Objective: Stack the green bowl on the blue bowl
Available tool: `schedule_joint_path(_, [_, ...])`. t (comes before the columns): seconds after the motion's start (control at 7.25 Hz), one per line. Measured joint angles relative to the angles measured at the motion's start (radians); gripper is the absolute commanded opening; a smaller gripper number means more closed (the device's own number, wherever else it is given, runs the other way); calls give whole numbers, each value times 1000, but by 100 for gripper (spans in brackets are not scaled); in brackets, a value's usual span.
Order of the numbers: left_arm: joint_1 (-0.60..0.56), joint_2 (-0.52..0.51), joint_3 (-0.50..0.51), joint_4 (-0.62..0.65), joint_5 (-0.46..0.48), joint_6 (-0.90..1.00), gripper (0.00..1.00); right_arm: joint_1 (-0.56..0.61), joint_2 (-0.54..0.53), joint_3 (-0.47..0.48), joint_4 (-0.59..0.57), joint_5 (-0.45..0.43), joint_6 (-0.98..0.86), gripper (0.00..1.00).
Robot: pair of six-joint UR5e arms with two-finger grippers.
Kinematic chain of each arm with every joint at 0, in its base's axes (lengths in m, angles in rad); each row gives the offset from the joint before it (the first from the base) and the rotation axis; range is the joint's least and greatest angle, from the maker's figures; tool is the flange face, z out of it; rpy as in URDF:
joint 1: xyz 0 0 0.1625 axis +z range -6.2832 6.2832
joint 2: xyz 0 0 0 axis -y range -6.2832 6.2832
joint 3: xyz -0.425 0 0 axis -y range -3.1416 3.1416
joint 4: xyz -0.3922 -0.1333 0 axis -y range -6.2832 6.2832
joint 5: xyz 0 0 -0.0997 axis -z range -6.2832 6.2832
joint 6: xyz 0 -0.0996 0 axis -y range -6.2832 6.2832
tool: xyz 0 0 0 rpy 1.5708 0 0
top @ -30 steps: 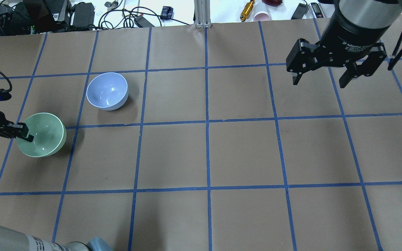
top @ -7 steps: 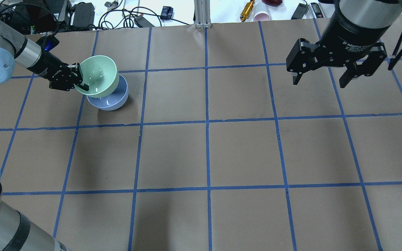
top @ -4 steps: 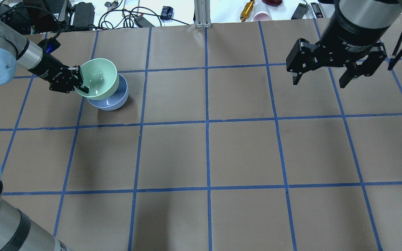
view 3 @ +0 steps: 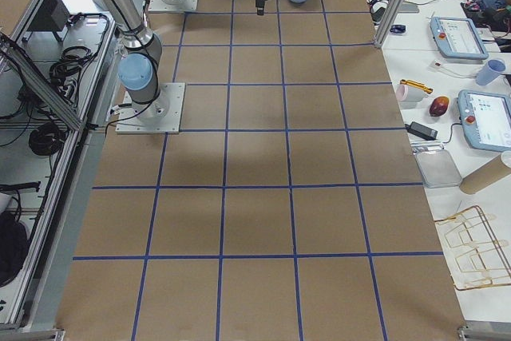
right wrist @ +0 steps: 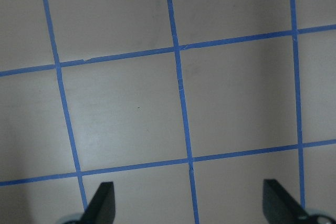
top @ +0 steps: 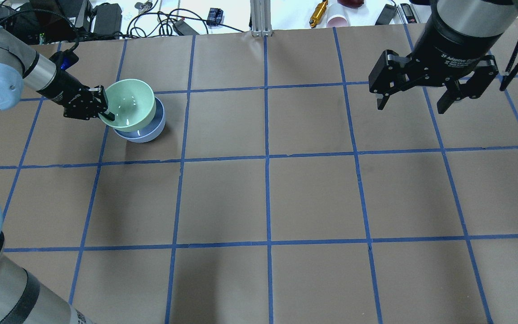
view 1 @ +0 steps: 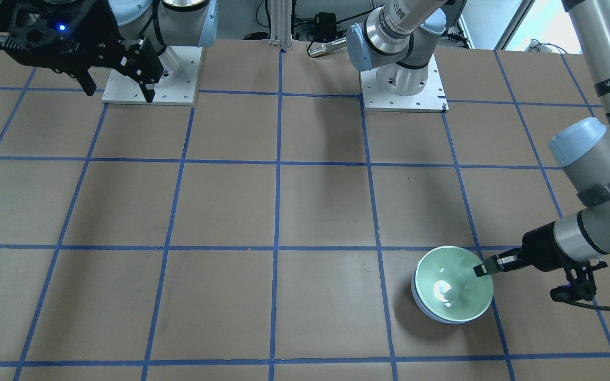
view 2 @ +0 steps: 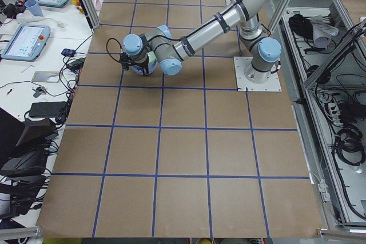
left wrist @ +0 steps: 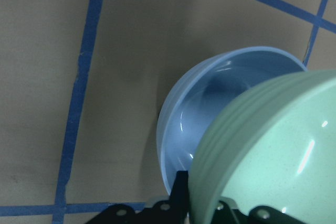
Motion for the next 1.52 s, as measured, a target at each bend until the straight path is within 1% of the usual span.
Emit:
schedule_joint_path(0.14, [0, 0, 0, 3, 0, -2, 69, 0, 0, 0, 0, 0, 0, 100])
schedule_joint_path(0.55, [-1, 6, 1, 2, 0, -10, 71, 0, 0, 0, 0, 0, 0, 100])
schedule_joint_path(0.69, [-3, 12, 2, 0, 7, -14, 75, 0, 0, 1, 0, 0, 0, 100])
schedule_joint_path(0.83, [-18, 27, 3, -4, 40, -24, 81, 0, 0, 1, 0, 0, 0, 100])
schedule_joint_path(0.97, [-57, 55, 4, -12, 95, -36, 84, 0, 0, 1, 0, 0, 0, 100])
schedule_joint_path(1.1, [-113, 88, 4, -25, 150, -61, 94, 0, 0, 1, 1, 0, 0, 100])
schedule_joint_path(1.24, [-170, 123, 2, -39, 191, -102, 100, 0, 0, 1, 1, 0, 0, 100])
schedule_joint_path(1.52, [-258, 199, 1, -98, 226, -151, 100, 0, 0, 1, 0, 0, 0, 100])
